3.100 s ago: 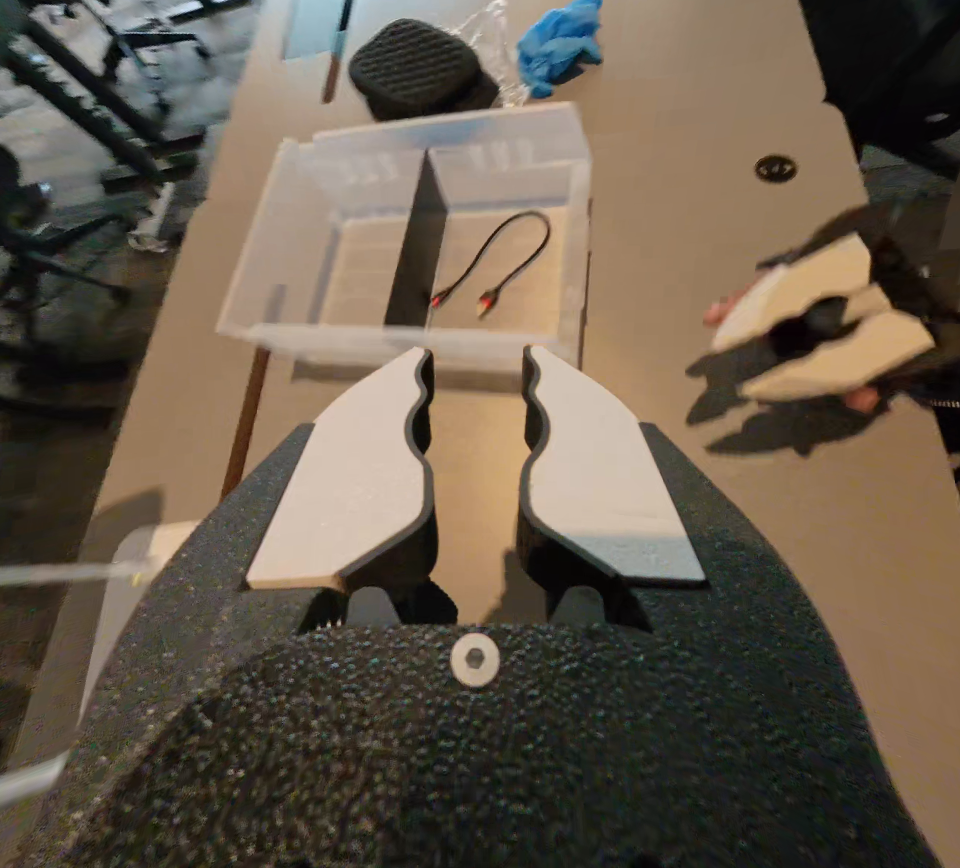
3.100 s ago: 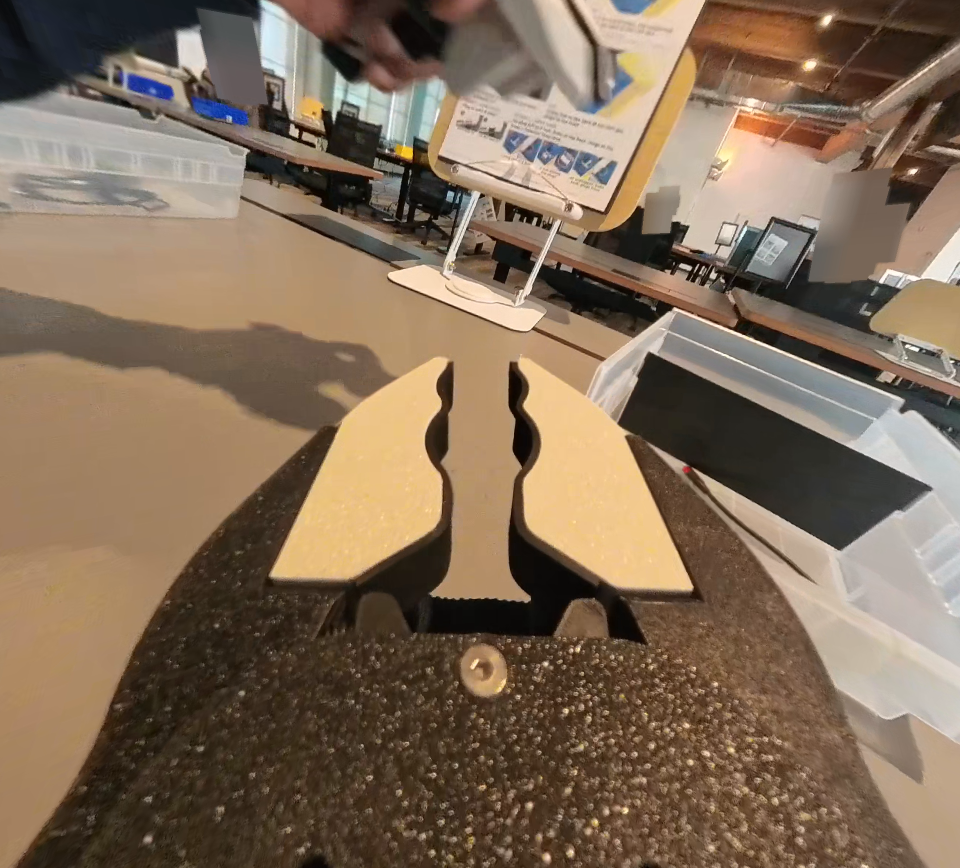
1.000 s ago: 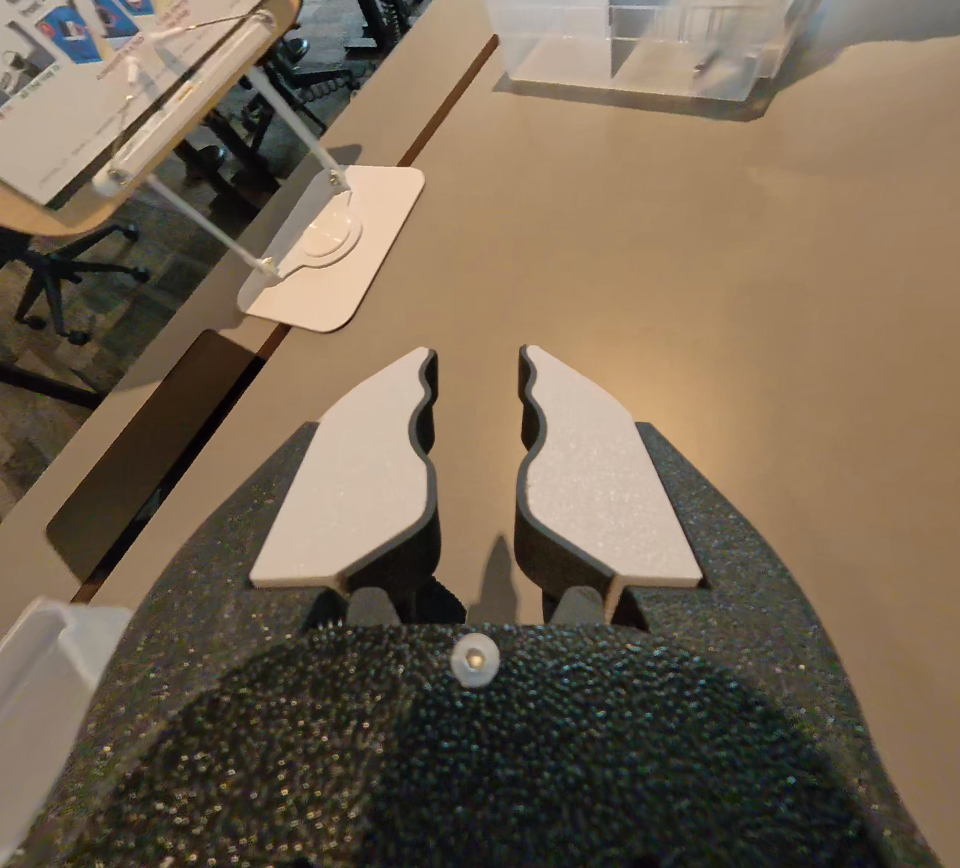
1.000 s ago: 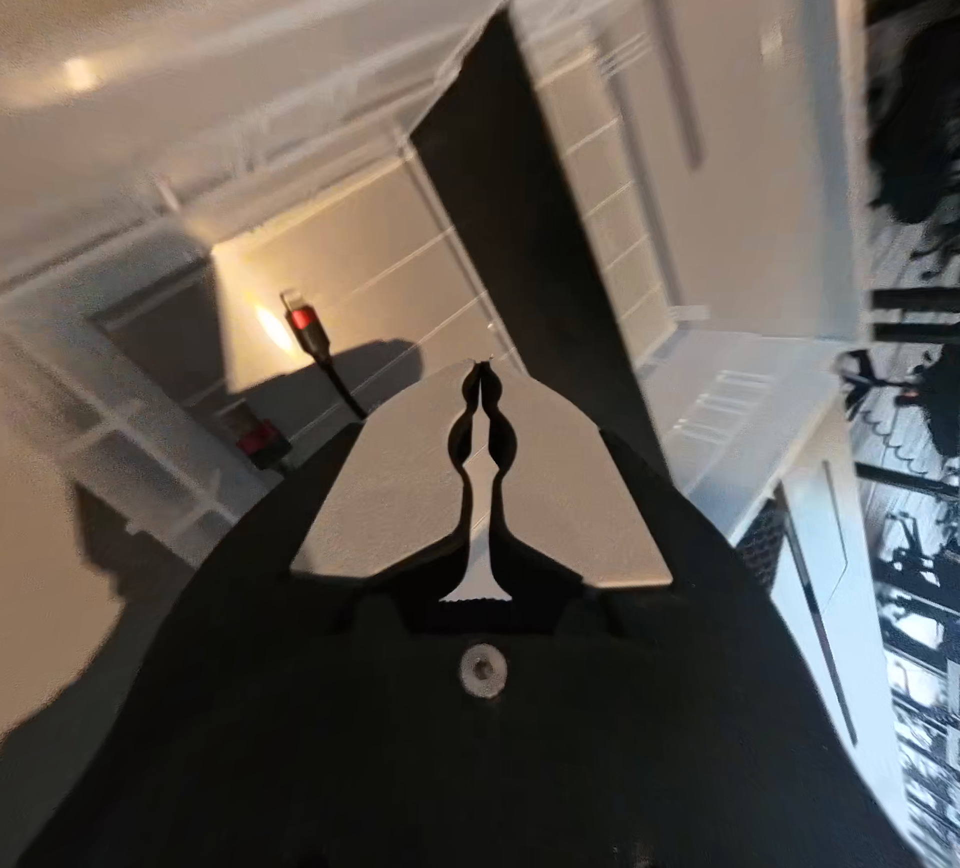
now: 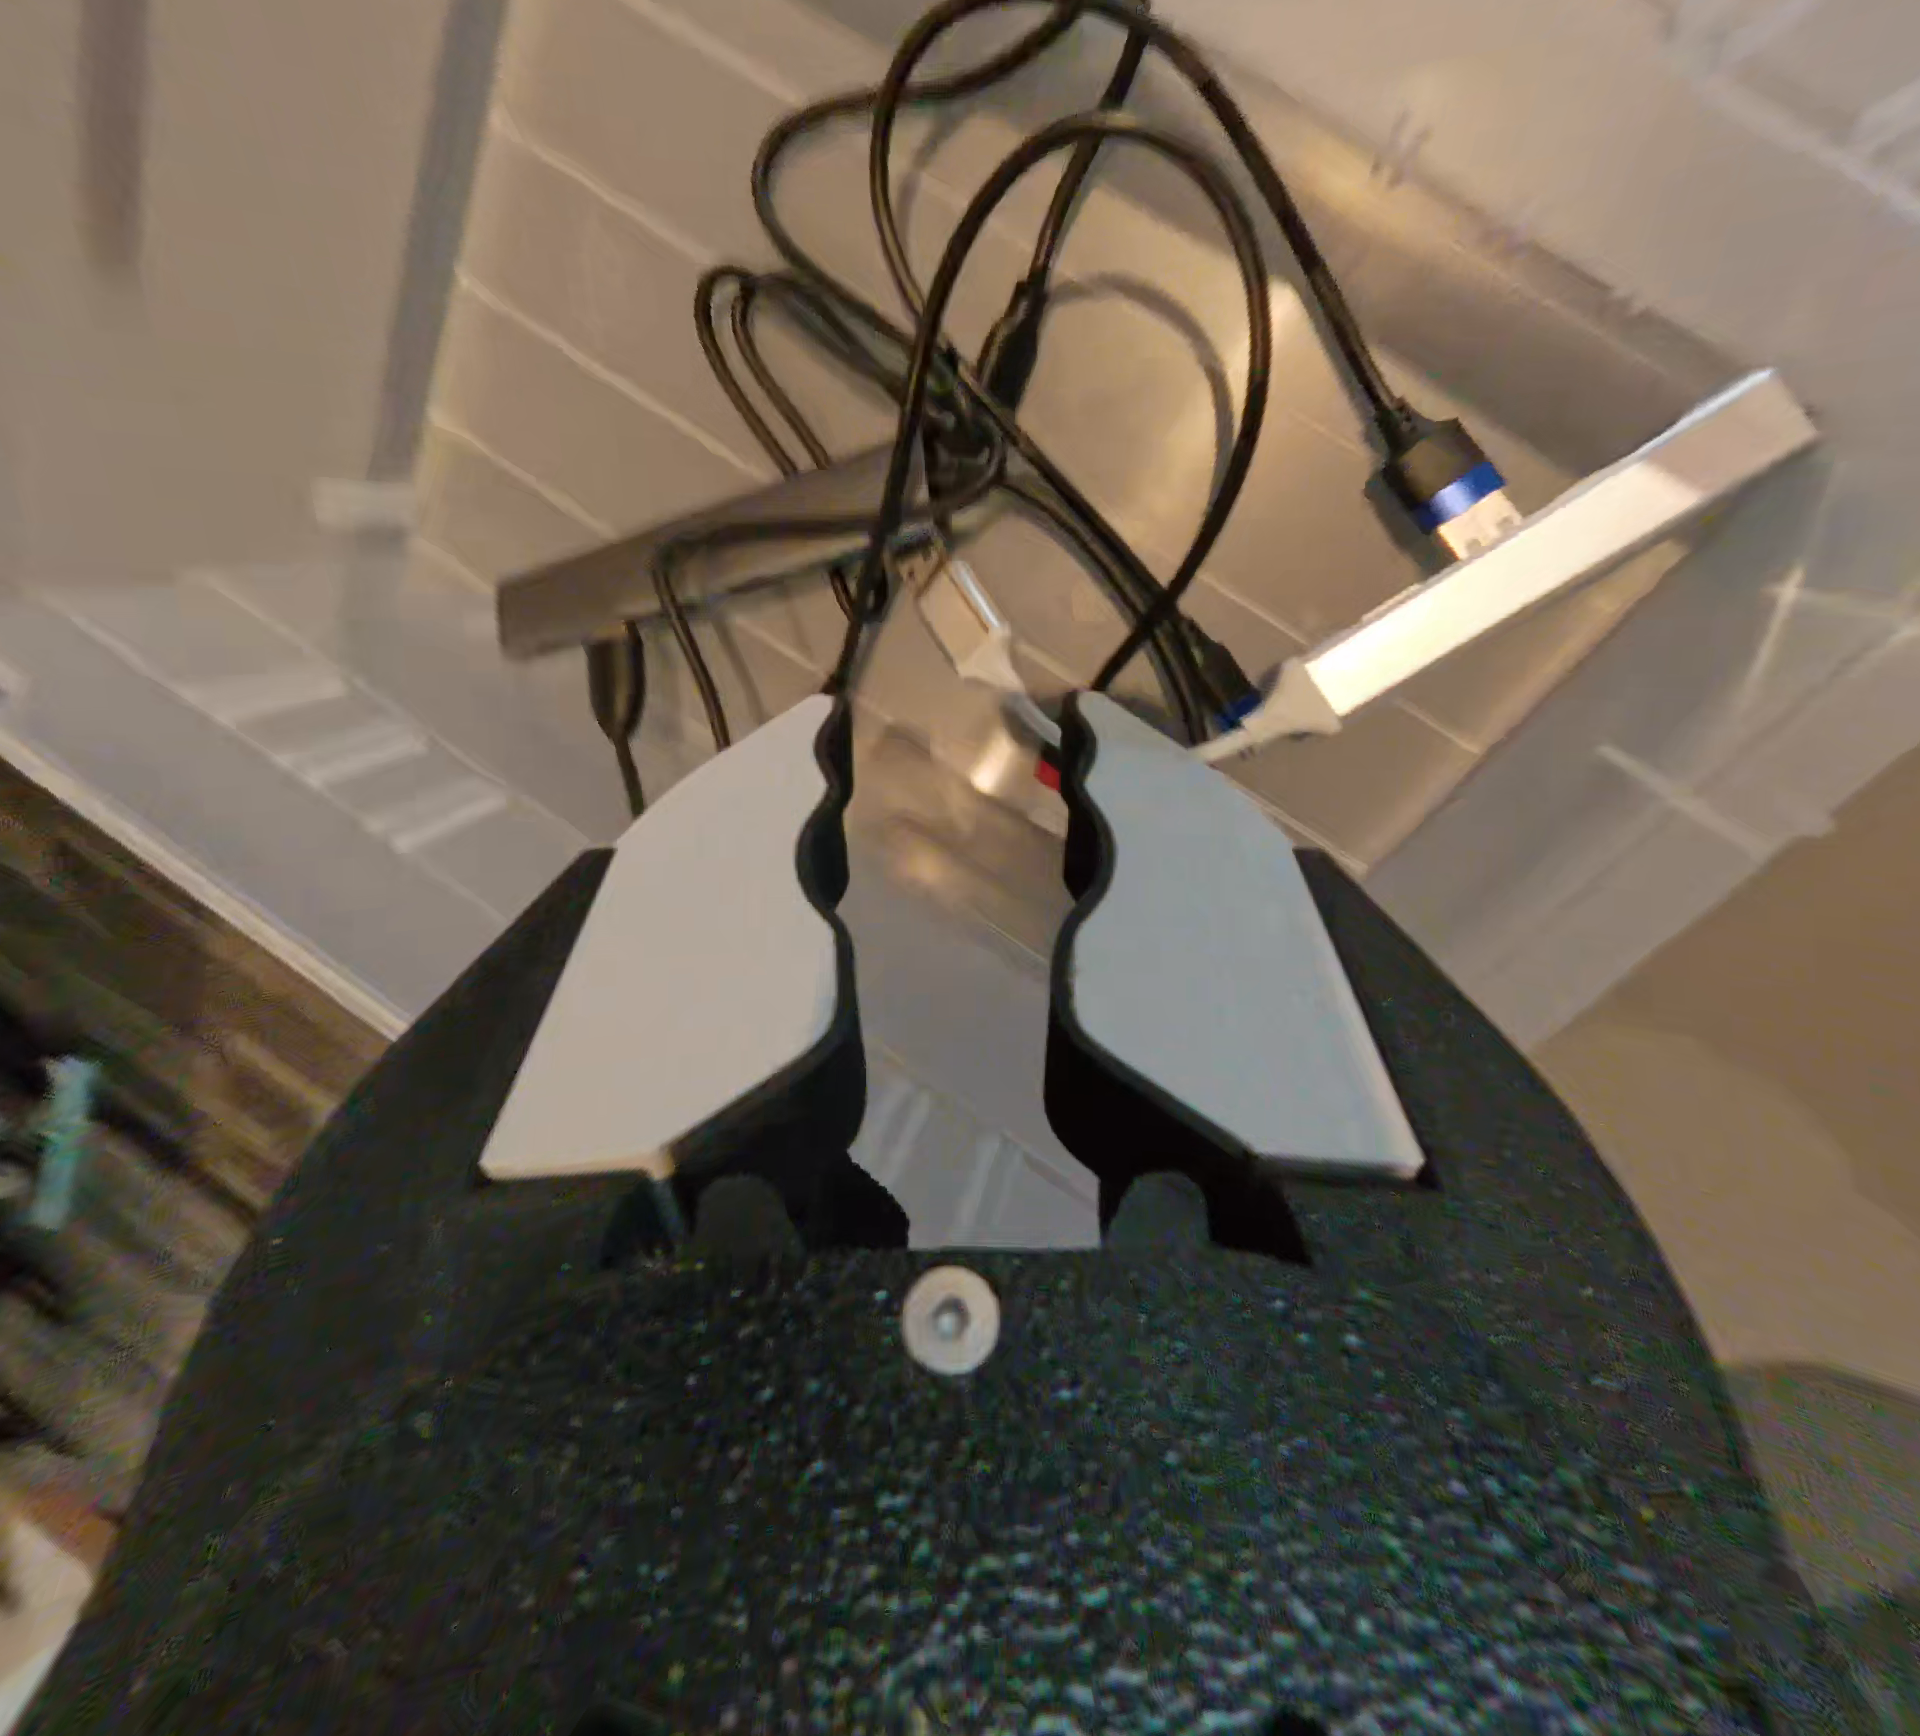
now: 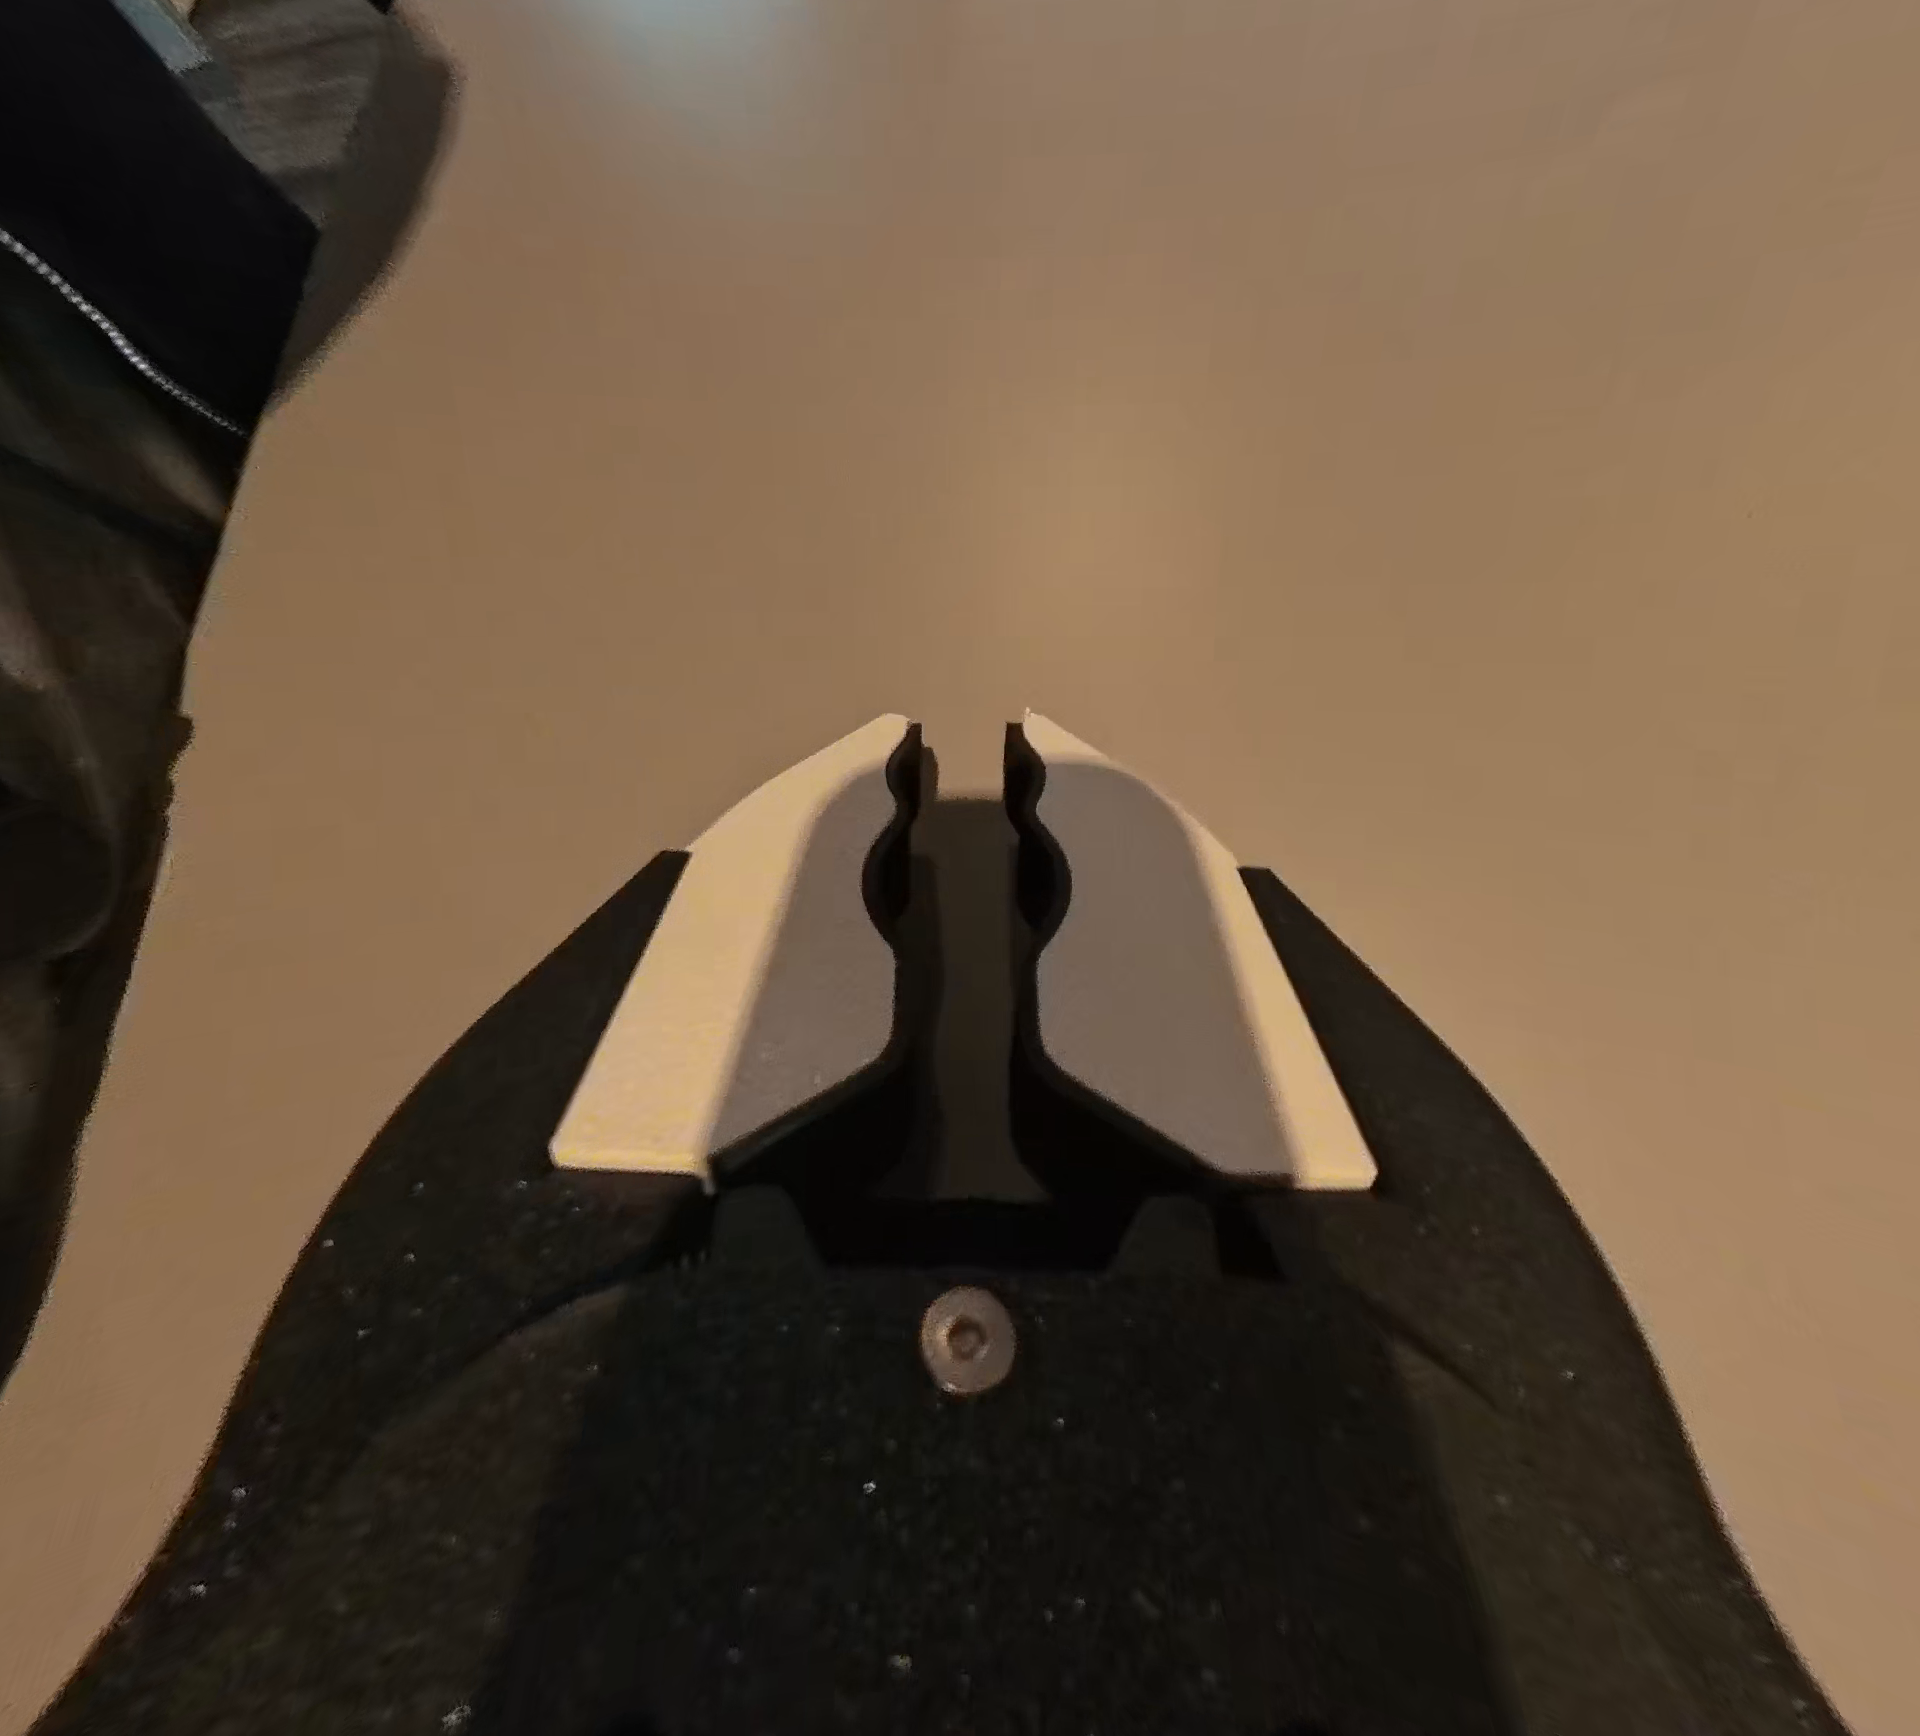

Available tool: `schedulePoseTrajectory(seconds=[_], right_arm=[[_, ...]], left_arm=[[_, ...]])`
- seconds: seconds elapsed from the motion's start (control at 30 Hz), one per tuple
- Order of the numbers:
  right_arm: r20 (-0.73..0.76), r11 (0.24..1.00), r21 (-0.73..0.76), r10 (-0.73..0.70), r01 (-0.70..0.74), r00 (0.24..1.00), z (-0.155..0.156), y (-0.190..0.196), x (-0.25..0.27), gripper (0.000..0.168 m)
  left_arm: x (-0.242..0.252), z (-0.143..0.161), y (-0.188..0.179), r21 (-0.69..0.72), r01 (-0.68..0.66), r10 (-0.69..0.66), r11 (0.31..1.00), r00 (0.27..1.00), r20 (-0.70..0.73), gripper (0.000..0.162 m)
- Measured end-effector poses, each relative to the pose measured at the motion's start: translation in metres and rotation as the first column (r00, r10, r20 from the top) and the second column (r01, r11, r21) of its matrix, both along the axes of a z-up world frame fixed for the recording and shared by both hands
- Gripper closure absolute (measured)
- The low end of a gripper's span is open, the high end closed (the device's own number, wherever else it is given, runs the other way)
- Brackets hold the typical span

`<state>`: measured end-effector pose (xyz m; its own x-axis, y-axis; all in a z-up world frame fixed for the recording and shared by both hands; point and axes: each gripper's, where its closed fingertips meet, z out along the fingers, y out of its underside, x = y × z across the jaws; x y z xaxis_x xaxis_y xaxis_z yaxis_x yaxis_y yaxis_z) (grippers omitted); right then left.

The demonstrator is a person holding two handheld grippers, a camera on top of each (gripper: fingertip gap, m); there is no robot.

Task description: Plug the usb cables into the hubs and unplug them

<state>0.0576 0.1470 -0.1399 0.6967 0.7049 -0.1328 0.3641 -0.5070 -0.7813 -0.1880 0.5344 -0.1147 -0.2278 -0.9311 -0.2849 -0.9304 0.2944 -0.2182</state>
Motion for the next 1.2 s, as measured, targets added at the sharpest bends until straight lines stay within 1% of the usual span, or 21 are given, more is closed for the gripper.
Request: schedulePoseTrajectory(seconds=[0.07, 0.17, 0.27, 0.37, 0.4, 0.47, 0.57, 0.63, 0.73, 0.8, 0.93, 1.0, 1.07, 1.1, 1.2], right_arm=[[-0.001, 1.0, -0.014, -0.006, 0.006, 1.0, -0.001, 0.007, -0.001, 0.153], [-0.008, 1.0, -0.023, -0.009, 0.009, 1.0, -0.002, 0.016, -0.004, 0.154], [-0.016, 0.999, -0.033, -0.01, 0.01, 1.0, -0.002, 0.023, -0.006, 0.155], [-0.023, 0.999, -0.043, -0.011, 0.01, 1.0, -0.003, 0.026, -0.008, 0.156], [-0.025, 0.999, -0.047, -0.011, 0.01, 1.0, -0.003, 0.026, -0.008, 0.156], [-0.035, 0.999, -0.051, -0.013, 0.011, 0.999, -0.002, 0.026, -0.007, 0.156], [-0.055, 0.998, -0.055, -0.016, 0.013, 0.998, -0.001, 0.025, -0.007, 0.156], [-0.062, 0.998, -0.056, -0.013, 0.009, 0.998, -0.001, 0.025, -0.007, 0.156], [-0.059, 0.999, -0.051, -0.001, -0.002, 0.998, -0.001, 0.023, -0.008, 0.156], [-0.053, 0.999, -0.043, 0.008, -0.01, 0.999, -0.001, 0.022, -0.009, 0.155], [-0.033, 1.0, -0.017, 0.014, -0.015, 0.999, -0.001, 0.021, -0.009, 0.155], [-0.018, 1.0, 0.01, 0.005, -0.005, 1.0, 0.0, 0.022, -0.009, 0.155], [-0.004, 0.999, 0.046, -0.017, 0.017, 1.0, 0.002, 0.023, -0.007, 0.155], [0.004, 0.997, 0.064, -0.036, 0.036, 0.999, 0.003, 0.025, -0.005, 0.155], [0.026, 0.988, 0.11, -0.115, 0.112, 0.993, 0.005, 0.032, 0.003, 0.155]], left_arm=[[0.014, -0.001, 0.002, 0.044, 0.081, -0.082, 0.996, 0.997, 0.002, 0.122], [0.03, -0.006, 0.005, 0.066, 0.166, -0.165, 0.984, 0.986, -0.017, 0.125], [0.044, -0.015, 0.004, 0.038, 0.224, -0.223, 0.974, 0.975, -0.019, 0.129], [0.052, -0.026, 0.004, 0.003, 0.235, -0.235, 0.972, 0.972, -0.021, 0.133], [0.053, -0.029, 0.002, -0.012, 0.239, -0.24, 0.971, 0.971, -0.021, 0.139], [0.053, -0.031, -0.002, -0.04, 0.243, -0.244, 0.969, 0.97, -0.016, 0.155], [0.051, -0.027, -0.003, -0.04, 0.218, -0.218, 0.975, 0.976, 0.005, 0.158], [0.047, -0.018, -0.002, -0.023, 0.192, -0.192, 0.981, 0.981, 0.011, 0.158], [0.042, 0.006, -0.003, 0.012, 0.153, -0.154, 0.988, 0.988, 0.026, 0.159], [0.041, 0.028, -0.005, 0.04, 0.118, -0.12, 0.992, 0.991, 0.053, 0.159], [0.047, 0.089, -0.013, 0.127, 0.038, -0.06, 0.991, 0.983, 0.171, 0.159], [0.051, 0.122, -0.015, 0.193, -0.016, -0.031, 0.981, 0.971, 0.237, 0.159], [0.061, 0.157, -0.023, 0.242, -0.058, -0.029, 0.968, 0.94, 0.341, 0.159], [0.07, 0.175, -0.033, 0.254, -0.066, -0.045, 0.965, 0.911, 0.409, 0.159], [0.111, 0.224, -0.082, 0.257, -0.032, -0.132, 0.966, 0.791, 0.597, 0.159]])
